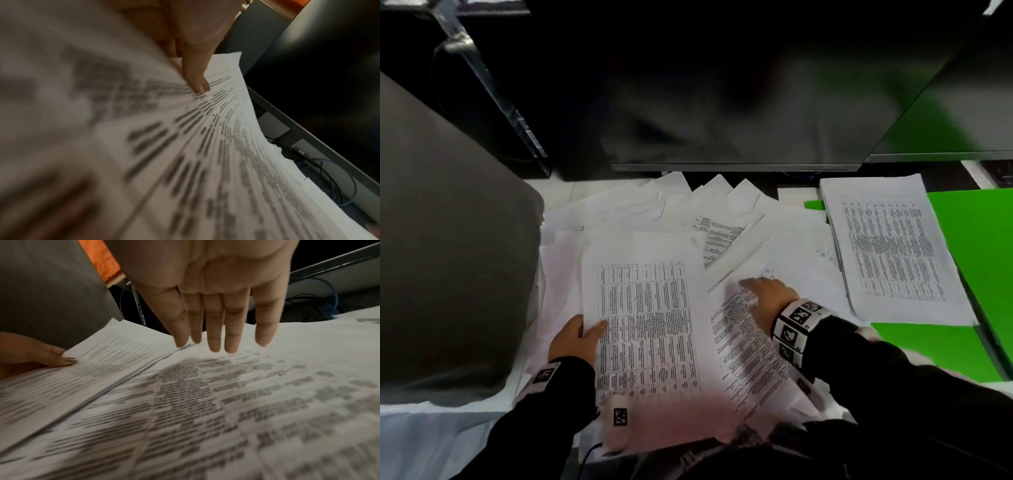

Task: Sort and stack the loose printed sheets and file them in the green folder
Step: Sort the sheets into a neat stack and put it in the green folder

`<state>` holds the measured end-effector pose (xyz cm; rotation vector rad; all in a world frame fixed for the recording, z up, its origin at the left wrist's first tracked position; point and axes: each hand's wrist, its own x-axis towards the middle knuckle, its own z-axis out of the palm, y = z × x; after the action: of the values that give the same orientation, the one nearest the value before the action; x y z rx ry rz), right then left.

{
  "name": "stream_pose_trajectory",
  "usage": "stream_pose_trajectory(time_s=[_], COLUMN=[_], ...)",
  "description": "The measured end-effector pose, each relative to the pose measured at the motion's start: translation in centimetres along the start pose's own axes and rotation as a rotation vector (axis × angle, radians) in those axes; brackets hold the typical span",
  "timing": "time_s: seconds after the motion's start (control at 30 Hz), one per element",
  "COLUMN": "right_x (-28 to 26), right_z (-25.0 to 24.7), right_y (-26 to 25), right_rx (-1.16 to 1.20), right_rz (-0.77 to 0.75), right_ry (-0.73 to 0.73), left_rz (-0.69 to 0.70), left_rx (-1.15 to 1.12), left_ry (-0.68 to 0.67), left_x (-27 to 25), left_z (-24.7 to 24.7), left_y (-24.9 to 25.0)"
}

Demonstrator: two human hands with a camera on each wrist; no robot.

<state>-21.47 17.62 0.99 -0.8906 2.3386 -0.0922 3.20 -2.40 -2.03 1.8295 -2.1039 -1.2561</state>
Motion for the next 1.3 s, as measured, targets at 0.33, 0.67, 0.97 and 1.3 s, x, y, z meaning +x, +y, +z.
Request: stream_pose_trajectory(time_s=[0.33,0.67,0.97,1.3], right_x=[3.9,6.8,7.7,5.9], right_z=[-0.8,-2.8,-3.1,-7.1], right_y=[-2.3,-4.4,-5.5,-3.6], right_rx=[-0.544,-0.703,-0.729,-0.534], right_rz=[-0.268,-0.326,-0.259,-0.260], right_ry=[-0.115,-0.099,-0.118,-0.094], left_rz=[-0.032,-0.139,-0.057,-0.073], left_rx=[-0.005,-0.075,-0.050,-0.085], left_ry=[0.040,0.129,0.087,0.197], left_x=[0.1,0.1,0.2,1.4], left_z=[-1.9,-4.2,-4.4,-5.7], left_y=[-0.9,-0.3,-0.1,-0.5])
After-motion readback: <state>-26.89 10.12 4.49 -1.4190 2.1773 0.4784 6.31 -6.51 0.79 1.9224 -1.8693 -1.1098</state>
